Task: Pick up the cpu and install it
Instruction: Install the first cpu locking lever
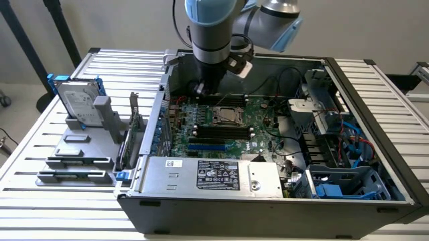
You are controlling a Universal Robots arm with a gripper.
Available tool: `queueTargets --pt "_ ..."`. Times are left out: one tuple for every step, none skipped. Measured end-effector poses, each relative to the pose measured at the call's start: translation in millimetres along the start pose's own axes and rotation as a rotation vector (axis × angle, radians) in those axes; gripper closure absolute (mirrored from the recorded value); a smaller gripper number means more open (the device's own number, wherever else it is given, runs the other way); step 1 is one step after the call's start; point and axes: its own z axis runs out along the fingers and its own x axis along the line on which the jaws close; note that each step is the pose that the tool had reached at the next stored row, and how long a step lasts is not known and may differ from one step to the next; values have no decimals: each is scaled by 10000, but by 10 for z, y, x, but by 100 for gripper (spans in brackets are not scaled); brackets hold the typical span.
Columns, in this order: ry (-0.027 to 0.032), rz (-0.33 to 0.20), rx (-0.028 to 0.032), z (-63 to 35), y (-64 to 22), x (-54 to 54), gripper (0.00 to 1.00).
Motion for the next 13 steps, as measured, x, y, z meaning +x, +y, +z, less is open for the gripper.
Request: queueTargets --pt "-103 6 -87 3 2 0 89" --pt "-195 17 -164 6 4 0 89" --pt "-266 29 -228 11 6 -1 89" --pt "-305 45 -268 18 8 -3 89" --pt "-325 64 -294 28 9 -6 89" --pt "-333 96 -313 40 9 -8 89" --pt "-331 140 -332 55 10 -11 89" --pt "-322 204 -356 70 11 -14 89" --pt "-309 288 -386 84 13 -19 89" --pt "-297 376 -417 99 15 -24 89" --pt "-287 456 -445 113 16 -29 89" --pt "-276 537 -474 129 18 -34 89" --pt "-265 609 -499 145 20 -39 89"
